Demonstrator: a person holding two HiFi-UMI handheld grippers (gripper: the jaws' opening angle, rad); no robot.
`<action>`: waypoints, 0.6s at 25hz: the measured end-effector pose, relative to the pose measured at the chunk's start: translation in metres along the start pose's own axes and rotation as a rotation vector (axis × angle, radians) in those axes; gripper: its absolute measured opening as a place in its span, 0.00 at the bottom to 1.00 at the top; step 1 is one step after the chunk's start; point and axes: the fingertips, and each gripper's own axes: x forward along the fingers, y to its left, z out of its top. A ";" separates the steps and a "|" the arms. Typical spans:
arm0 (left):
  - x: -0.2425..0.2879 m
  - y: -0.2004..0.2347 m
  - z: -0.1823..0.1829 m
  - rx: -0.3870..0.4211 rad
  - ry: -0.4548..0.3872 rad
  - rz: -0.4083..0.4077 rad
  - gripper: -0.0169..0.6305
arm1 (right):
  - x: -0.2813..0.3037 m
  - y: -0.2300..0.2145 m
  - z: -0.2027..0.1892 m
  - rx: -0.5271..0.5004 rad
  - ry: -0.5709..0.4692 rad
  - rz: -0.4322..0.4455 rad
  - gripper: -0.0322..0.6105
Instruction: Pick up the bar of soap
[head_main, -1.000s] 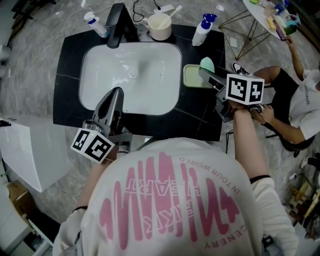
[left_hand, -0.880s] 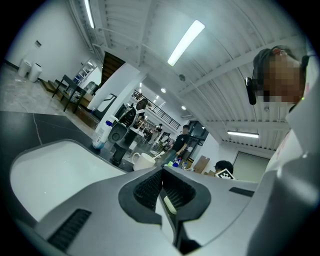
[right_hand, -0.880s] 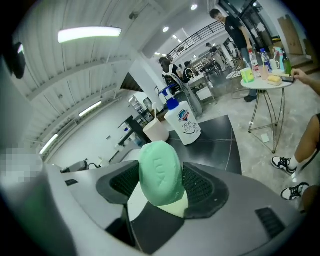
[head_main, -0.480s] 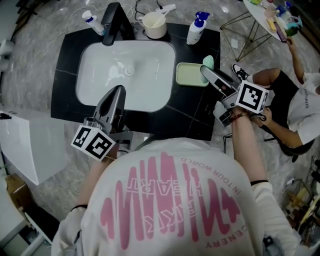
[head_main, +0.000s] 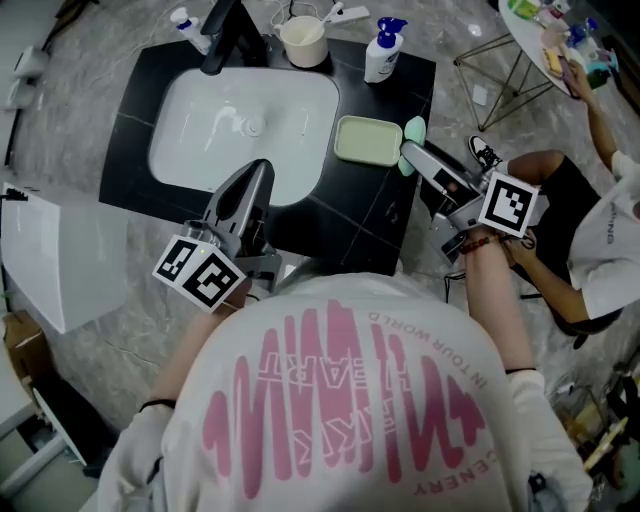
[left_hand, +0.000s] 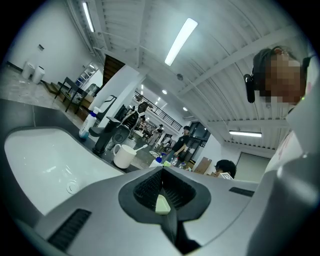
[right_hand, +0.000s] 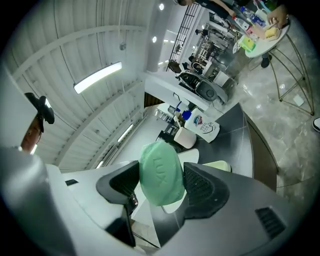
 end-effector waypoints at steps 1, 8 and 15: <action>0.001 -0.006 -0.003 -0.006 -0.002 0.003 0.04 | -0.002 0.001 -0.001 -0.001 0.012 0.016 0.49; 0.002 -0.040 -0.025 -0.008 -0.030 0.048 0.04 | -0.024 0.001 -0.012 0.029 0.093 0.097 0.49; -0.008 -0.065 -0.053 -0.040 -0.090 0.123 0.04 | -0.038 0.003 -0.030 0.049 0.199 0.184 0.49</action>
